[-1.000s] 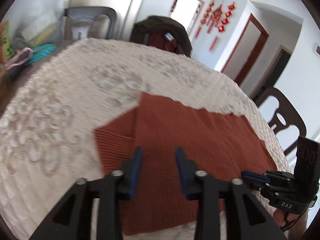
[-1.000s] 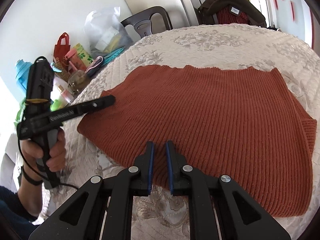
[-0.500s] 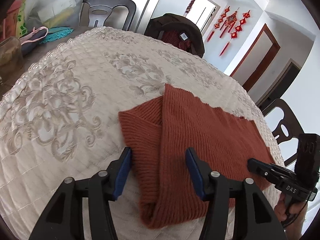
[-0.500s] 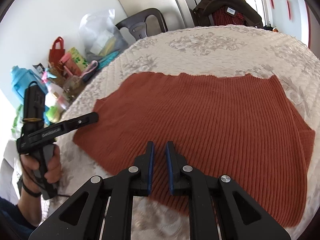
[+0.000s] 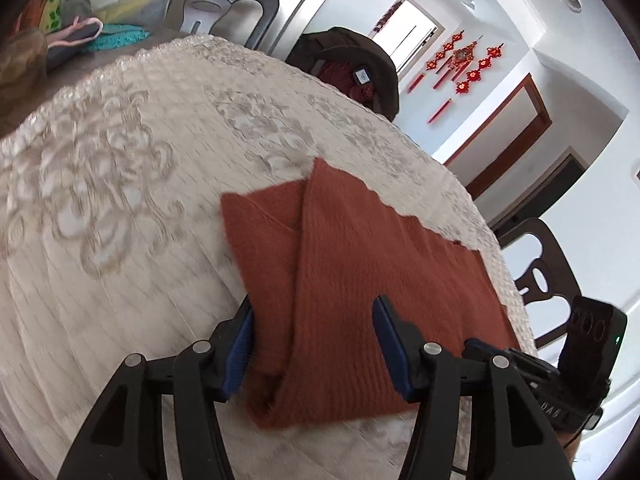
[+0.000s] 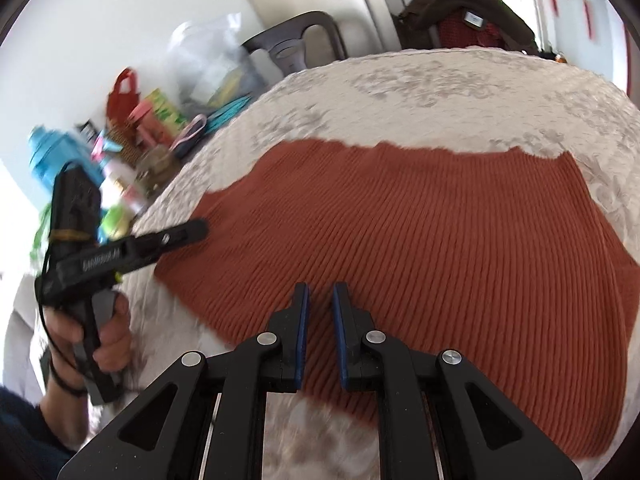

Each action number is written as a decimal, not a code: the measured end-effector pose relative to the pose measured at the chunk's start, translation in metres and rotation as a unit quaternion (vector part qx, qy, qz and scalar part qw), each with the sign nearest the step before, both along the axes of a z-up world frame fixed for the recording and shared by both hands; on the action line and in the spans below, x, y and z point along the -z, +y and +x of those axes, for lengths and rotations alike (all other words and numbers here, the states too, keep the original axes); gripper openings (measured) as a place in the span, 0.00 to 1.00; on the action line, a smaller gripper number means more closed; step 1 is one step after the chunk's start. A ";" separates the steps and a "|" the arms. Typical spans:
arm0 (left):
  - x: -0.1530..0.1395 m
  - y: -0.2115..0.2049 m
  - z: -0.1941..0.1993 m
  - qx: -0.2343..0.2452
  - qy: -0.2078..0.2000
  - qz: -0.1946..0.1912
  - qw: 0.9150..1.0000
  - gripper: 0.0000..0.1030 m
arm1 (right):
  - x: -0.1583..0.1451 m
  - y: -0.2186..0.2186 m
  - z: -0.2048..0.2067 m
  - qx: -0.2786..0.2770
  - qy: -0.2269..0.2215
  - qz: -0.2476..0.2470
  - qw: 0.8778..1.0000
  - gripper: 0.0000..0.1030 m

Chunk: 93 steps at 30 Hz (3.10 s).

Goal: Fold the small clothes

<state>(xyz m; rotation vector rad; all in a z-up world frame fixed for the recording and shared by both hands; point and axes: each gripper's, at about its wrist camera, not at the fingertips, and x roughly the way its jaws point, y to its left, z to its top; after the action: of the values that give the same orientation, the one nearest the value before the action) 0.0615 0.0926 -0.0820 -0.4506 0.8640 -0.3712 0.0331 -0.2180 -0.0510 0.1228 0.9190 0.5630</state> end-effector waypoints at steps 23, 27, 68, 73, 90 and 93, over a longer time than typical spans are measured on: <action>-0.080 -0.068 0.010 0.096 -0.088 -0.024 0.991 0.19 | -0.013 -0.058 -0.007 0.072 -0.008 0.023 0.997 0.12; -0.083 -0.119 0.013 0.163 -0.093 -0.027 0.982 0.19 | -0.017 -0.076 -0.011 0.098 -0.011 0.032 0.995 0.12; -0.023 -0.114 0.011 0.170 -0.068 0.035 0.982 0.41 | 0.003 -0.075 0.038 0.097 0.132 0.186 0.969 0.45; -0.024 -0.115 0.011 0.170 -0.070 0.043 0.982 0.41 | 0.013 -0.076 0.049 0.101 0.128 0.171 0.972 0.19; -0.035 -0.150 0.013 0.212 -0.065 0.043 0.974 0.41 | 0.001 -0.156 0.016 0.165 0.068 0.139 0.974 0.13; -0.031 -0.154 0.010 0.213 -0.065 0.054 0.973 0.41 | 0.014 -0.163 0.014 0.171 0.079 0.166 0.968 0.13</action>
<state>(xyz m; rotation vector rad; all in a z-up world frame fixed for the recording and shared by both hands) 0.0718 -0.0614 -0.0508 -0.1335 0.8467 -0.7362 0.0468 -0.3807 -0.0651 0.6249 0.9259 0.3833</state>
